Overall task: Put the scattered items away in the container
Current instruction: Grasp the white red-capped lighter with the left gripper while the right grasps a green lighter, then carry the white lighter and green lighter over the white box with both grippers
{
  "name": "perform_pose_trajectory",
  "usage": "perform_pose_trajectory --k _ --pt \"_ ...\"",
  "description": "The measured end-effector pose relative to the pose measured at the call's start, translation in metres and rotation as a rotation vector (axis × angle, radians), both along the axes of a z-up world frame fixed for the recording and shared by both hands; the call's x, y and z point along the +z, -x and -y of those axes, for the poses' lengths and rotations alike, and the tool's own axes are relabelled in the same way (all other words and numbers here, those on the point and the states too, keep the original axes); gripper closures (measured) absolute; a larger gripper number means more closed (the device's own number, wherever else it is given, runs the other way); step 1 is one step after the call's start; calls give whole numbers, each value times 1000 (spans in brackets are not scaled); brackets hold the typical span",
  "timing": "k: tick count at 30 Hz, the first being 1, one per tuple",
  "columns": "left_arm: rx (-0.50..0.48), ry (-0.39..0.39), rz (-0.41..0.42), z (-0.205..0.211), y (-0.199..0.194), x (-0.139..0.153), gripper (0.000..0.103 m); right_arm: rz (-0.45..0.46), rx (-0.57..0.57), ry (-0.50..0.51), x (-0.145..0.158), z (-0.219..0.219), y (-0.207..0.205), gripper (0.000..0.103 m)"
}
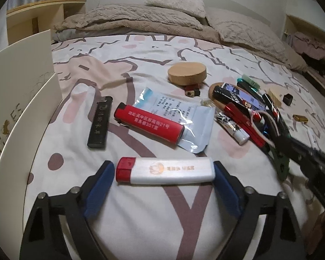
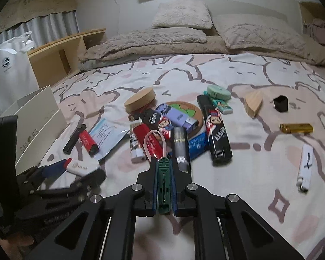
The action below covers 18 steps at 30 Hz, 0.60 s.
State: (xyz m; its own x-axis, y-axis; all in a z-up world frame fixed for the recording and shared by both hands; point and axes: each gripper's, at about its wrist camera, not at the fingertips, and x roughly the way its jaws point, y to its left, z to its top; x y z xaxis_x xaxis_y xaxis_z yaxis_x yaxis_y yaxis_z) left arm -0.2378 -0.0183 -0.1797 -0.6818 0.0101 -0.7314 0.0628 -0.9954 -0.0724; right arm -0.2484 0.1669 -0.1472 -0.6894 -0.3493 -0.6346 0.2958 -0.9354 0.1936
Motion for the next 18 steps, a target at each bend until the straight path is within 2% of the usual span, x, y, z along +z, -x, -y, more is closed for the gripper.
perform_pose_trajectory --k 2,10,18 --pt "-1 2 -4 -1 -1 1 19 2 -1 -1 0 0 -3 93" --pt "0 10 -5 -2 -1 1 19 -3 -3 -48 -1 7 -15 93" --pt "-2 31 -12 -4 -2 3 19 -44 -14 -21 7 7 -35 93"
